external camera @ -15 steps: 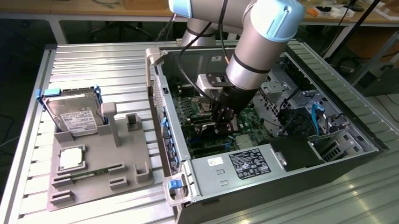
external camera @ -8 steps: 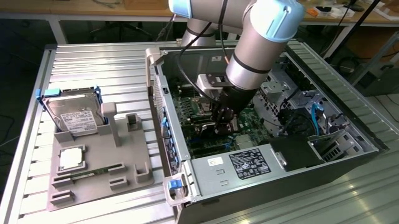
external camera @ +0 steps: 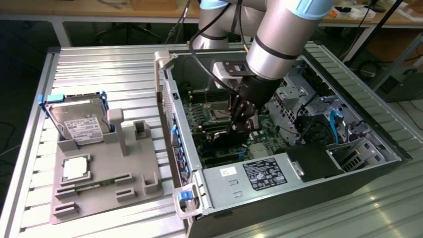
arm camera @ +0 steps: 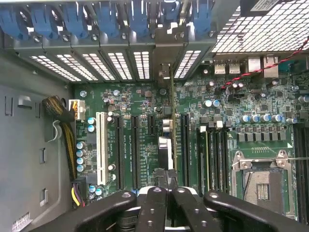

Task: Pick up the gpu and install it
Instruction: 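Press down on the gpu until it lock into place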

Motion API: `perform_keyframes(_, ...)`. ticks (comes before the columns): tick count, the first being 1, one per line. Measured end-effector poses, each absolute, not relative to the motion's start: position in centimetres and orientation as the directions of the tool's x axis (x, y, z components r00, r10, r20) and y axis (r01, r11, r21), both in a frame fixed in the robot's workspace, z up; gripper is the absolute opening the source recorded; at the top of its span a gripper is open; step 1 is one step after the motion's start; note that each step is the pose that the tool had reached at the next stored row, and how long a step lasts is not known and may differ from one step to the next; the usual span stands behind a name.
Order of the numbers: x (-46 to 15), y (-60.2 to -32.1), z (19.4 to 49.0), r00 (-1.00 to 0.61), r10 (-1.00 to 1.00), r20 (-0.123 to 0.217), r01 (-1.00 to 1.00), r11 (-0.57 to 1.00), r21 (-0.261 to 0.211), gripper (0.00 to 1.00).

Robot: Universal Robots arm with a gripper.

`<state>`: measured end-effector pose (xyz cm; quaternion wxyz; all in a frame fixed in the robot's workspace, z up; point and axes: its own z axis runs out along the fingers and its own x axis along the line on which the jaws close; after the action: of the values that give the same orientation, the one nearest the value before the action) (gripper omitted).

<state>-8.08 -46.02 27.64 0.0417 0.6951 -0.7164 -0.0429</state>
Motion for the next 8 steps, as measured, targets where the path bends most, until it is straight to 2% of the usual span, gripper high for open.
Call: perform_keyframes(8, -9.4, -46.0, 26.8, -0.03, -1.0, 0.002, -0.995, 0.03, 0.097, 0.11)
